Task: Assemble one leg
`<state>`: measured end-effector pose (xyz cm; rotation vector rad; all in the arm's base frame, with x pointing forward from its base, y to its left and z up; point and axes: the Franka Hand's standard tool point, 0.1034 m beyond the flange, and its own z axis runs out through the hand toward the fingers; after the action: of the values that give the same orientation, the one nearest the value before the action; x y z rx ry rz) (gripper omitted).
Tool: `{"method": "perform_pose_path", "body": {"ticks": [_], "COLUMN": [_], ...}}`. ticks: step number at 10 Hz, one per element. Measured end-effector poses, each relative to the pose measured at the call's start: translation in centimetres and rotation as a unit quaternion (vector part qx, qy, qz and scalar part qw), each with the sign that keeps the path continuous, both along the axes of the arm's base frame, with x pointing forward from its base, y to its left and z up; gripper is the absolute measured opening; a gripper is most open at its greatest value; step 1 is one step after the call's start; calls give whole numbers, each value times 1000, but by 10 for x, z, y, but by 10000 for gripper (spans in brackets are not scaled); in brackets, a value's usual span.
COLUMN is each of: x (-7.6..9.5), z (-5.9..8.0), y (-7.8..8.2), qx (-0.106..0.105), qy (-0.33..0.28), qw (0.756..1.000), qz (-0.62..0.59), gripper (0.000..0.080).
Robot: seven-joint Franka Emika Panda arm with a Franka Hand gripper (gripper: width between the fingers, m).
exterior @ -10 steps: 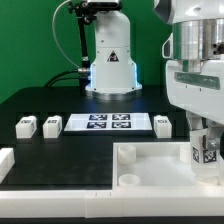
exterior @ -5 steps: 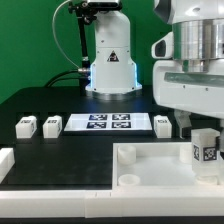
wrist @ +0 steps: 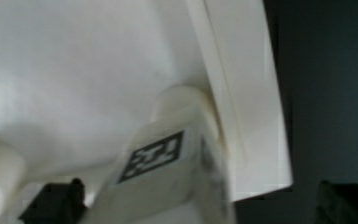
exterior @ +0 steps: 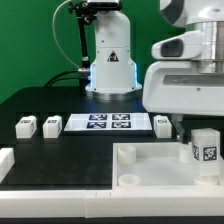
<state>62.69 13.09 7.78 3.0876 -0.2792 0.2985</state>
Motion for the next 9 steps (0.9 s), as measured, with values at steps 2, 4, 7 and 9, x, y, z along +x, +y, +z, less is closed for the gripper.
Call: {"method": "perform_pose_path", "body": {"ticks": [2,4,7,9], "x": [0,0,2,7], "z": [-2,-2,-2,-4], "y": [1,2,-4,-11], "qx": [-6,7,54,109], "qy": [-11,-12,-16,-9], "qw": [999,1000,977,919], "qz": [36,-12,-205,-380], "gripper": [649,367,297,297]}}
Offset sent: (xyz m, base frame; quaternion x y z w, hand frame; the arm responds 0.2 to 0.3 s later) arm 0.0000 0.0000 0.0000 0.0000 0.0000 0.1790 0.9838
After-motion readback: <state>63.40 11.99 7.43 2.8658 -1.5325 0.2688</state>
